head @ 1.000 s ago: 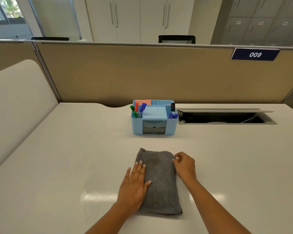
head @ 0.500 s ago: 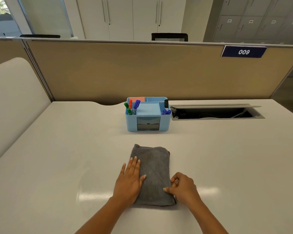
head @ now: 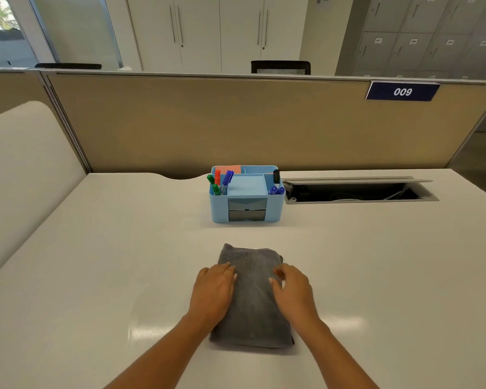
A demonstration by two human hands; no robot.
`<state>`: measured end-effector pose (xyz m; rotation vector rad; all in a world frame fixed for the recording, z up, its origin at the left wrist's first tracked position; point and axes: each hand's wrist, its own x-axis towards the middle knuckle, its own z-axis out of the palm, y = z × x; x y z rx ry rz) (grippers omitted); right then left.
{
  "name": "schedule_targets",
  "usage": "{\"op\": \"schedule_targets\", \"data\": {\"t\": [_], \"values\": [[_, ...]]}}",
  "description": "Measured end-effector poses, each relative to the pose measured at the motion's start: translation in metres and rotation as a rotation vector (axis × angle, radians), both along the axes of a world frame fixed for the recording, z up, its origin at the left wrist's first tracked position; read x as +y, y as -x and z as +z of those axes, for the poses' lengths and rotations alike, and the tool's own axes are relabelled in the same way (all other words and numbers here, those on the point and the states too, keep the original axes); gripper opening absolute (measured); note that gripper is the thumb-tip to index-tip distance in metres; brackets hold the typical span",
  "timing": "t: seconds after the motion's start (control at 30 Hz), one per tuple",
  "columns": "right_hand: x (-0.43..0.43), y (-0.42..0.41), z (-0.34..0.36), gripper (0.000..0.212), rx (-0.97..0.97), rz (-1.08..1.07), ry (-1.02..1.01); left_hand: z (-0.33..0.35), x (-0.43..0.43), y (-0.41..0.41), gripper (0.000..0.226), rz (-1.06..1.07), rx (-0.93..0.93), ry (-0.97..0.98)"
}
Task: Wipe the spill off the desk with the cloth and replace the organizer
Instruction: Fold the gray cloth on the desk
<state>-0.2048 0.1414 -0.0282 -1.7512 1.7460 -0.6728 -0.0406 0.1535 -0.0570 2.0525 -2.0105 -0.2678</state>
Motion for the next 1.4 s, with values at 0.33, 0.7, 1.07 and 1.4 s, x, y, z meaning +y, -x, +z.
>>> {"op": "schedule_targets", "data": {"t": [0.33,0.7,1.07,1.4], "values": [[-0.018,-0.042,-0.045,0.055,0.31,0.246,-0.016,0.024,-0.084,-0.016,0.033,-0.038,-0.209,0.024],[-0.019,-0.041,-0.056,0.052,0.345,0.246,0.029,0.018,-0.098,-0.021,0.03,-0.093,-0.37,-0.019],[-0.018,-0.04,-0.057,0.051,0.247,0.226,0.074,0.015,-0.088,-0.017,0.025,0.264,0.161,-0.014],[-0.019,-0.022,-0.023,0.046,0.181,-0.217,-0.082,0.012,-0.054,-0.008,0.032,0.461,0.417,-0.128]]}}
